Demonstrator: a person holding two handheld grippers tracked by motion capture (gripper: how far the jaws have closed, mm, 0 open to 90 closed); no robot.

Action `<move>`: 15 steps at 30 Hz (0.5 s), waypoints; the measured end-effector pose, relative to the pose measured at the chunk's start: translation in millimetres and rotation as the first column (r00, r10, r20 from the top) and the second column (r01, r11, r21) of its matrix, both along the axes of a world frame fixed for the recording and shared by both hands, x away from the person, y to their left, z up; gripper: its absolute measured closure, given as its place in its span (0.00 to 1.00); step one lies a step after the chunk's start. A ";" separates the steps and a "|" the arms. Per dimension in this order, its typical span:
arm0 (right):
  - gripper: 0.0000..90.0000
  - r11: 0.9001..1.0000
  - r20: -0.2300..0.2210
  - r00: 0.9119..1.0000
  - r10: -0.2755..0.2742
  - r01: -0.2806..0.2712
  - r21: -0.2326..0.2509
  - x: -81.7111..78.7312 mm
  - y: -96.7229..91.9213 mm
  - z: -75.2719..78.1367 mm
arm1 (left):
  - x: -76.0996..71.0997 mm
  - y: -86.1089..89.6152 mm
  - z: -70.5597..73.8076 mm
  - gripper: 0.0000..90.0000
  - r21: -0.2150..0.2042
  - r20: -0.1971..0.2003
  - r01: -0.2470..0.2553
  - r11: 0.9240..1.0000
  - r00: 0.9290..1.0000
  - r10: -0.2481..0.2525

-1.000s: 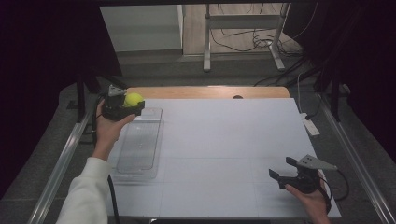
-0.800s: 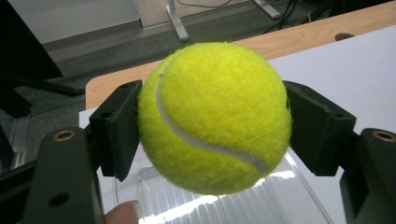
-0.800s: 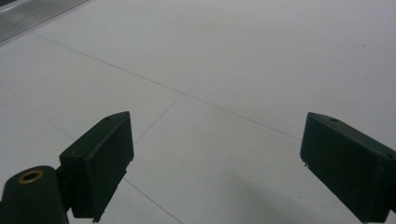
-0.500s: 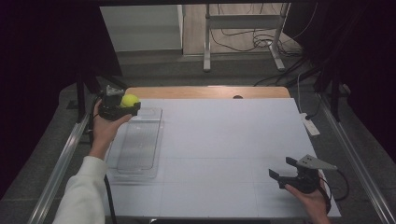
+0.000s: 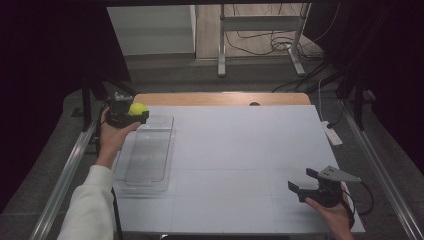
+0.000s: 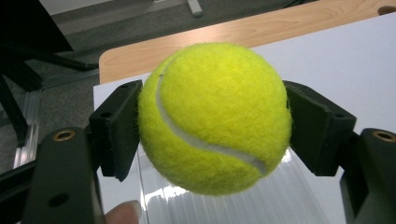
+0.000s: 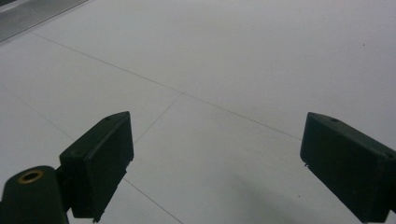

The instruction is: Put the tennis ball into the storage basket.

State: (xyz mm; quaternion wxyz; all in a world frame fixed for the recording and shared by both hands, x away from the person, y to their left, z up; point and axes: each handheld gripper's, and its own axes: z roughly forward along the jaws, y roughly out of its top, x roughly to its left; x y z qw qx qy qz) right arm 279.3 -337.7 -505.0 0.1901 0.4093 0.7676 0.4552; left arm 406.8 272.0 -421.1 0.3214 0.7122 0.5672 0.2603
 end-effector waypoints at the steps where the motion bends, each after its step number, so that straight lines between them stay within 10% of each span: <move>1: 0.11 1.000 0.000 1.000 0.000 0.000 0.000 0.0 0.0 0.0 | 0.0 0.0 0.0 0.29 0.000 0.000 0.000 1.000 1.000 0.000; 15: 0.11 1.000 -0.001 1.000 -0.001 0.001 -0.001 0.1 0.0 -0.1 | 5.1 7.1 -9.6 0.29 0.012 -0.042 -0.018 1.000 0.999 0.019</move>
